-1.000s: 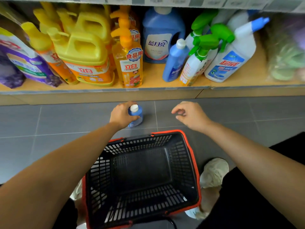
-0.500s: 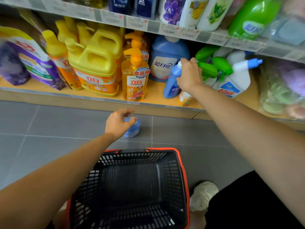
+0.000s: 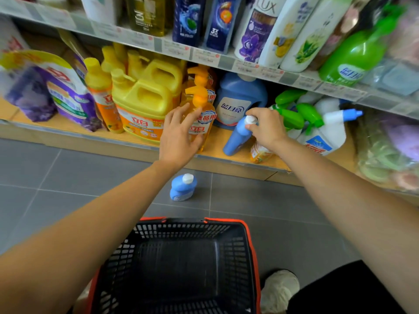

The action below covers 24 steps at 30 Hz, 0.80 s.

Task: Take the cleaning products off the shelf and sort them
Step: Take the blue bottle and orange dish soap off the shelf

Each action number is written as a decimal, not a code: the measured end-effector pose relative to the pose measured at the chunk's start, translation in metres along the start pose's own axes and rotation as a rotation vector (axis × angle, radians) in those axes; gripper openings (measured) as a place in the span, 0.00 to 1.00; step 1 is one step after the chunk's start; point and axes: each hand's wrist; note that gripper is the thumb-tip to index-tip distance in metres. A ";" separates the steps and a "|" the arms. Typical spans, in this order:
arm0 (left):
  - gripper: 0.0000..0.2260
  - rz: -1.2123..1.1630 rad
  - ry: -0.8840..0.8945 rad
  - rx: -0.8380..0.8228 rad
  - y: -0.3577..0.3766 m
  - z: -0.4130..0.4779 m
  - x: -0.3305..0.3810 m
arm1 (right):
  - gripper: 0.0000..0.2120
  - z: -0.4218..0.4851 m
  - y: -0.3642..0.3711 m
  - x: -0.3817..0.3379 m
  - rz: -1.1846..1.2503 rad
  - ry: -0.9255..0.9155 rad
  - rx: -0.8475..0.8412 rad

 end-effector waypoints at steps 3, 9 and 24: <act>0.28 0.002 0.006 -0.024 0.001 -0.003 -0.008 | 0.10 -0.006 -0.002 -0.002 -0.004 -0.026 -0.025; 0.31 0.035 0.074 -0.199 -0.025 0.007 -0.012 | 0.14 -0.029 -0.027 -0.015 0.176 -0.087 0.060; 0.39 -0.267 0.137 -0.760 -0.126 -0.034 0.070 | 0.13 -0.125 -0.076 -0.061 0.637 -0.205 0.059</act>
Point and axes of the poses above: each hand's wrist, its own z-axis towards the middle knuckle, its own y-axis out of the palm, x = y × z, and after that the axes turned 11 degrees about z, right-handed
